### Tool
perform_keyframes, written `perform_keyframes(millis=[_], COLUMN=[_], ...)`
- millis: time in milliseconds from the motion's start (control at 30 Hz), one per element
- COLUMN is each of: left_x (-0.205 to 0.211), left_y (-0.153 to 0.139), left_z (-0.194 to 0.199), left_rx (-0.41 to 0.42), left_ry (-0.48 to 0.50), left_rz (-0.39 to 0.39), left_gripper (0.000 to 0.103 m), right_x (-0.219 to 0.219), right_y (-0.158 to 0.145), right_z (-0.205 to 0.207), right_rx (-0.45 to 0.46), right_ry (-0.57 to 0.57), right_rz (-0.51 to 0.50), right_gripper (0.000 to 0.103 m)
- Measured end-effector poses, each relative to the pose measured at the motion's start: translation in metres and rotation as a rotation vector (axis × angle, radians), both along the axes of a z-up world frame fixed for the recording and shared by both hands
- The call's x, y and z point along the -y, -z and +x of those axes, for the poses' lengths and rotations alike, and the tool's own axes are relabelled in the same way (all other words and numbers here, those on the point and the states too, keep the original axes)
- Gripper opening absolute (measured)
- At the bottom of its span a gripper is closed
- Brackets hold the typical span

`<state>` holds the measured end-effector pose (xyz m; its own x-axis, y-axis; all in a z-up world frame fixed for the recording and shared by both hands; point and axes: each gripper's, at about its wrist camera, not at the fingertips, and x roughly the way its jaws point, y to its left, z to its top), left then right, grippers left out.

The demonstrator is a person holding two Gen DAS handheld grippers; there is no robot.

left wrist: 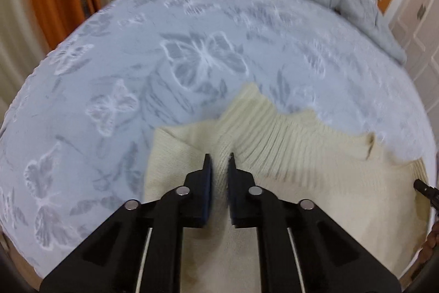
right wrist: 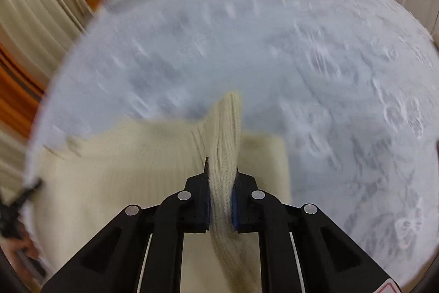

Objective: Fold small clothes

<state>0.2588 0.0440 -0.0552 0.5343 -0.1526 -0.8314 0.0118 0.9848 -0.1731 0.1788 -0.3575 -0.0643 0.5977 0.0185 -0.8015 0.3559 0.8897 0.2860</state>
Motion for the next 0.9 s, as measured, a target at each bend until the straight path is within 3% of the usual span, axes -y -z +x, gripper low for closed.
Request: perform_keyframes(millis=[100, 167, 267, 300, 367, 467, 533, 633, 667, 700, 733, 767, 833, 900], left_x=[-0.008, -0.010, -0.005, -0.003, 0.000, -0.009, -0.016, -0.022, -0.024, -0.025, -0.025, -0.028, -0.035, -0.042], left_y=[-0.020, -0.011, 0.025, 0.027, 0.019, 0.004, -0.004, -0.006, -0.006, -0.005, -0.005, -0.004, -0.004, -0.004], left_z=[-0.007, -0.001, 0.013, 0.012, 0.007, -0.010, -0.027, -0.057, -0.068, -0.075, -0.083, -0.090, -0.102, -0.116], left_rx=[0.048, 0.032, -0.078, -0.060, -0.027, -0.008, 0.006, 0.014, 0.024, 0.029, 0.032, 0.036, 0.052, 0.060], left_ry=[-0.042, -0.076, -0.068, -0.066, -0.046, -0.057, -0.066, -0.080, -0.082, -0.082, -0.080, -0.077, -0.079, -0.099], left_rz=[-0.018, 0.015, 0.038, 0.068, 0.105, 0.050, 0.014, -0.002, 0.000, -0.002, -0.011, -0.034, -0.067, -0.066], left_gripper=[0.008, 0.008, 0.010, 0.013, 0.013, 0.015, 0.015, 0.017, 0.017, 0.018, 0.019, 0.025, 0.045, 0.060], right_x=[-0.004, -0.002, 0.017, 0.020, 0.019, 0.000, -0.020, -0.046, -0.049, -0.051, -0.053, -0.056, -0.068, -0.095], right_y=[-0.029, -0.013, 0.051, 0.055, 0.032, -0.009, -0.021, 0.014, 0.030, 0.044, 0.038, 0.029, 0.006, -0.016], right_z=[-0.003, 0.010, 0.032, 0.029, 0.015, -0.019, -0.048, -0.069, -0.070, -0.075, -0.078, -0.079, -0.083, -0.081], right_rx=[0.141, 0.086, -0.138, -0.128, -0.063, 0.047, 0.068, -0.061, -0.118, -0.131, -0.116, -0.126, -0.059, -0.007], right_ry=[-0.022, -0.018, 0.037, 0.051, 0.085, 0.048, -0.002, -0.055, -0.053, -0.046, -0.029, -0.018, -0.029, -0.102], right_rz=[0.012, -0.036, 0.003, 0.020, 0.045, 0.017, -0.005, -0.051, -0.069, -0.082, -0.091, -0.086, -0.023, -0.007], right_gripper=[0.010, 0.010, 0.012, 0.012, 0.017, 0.017, 0.017, 0.017, 0.009, 0.009, 0.009, 0.013, 0.013, 0.013])
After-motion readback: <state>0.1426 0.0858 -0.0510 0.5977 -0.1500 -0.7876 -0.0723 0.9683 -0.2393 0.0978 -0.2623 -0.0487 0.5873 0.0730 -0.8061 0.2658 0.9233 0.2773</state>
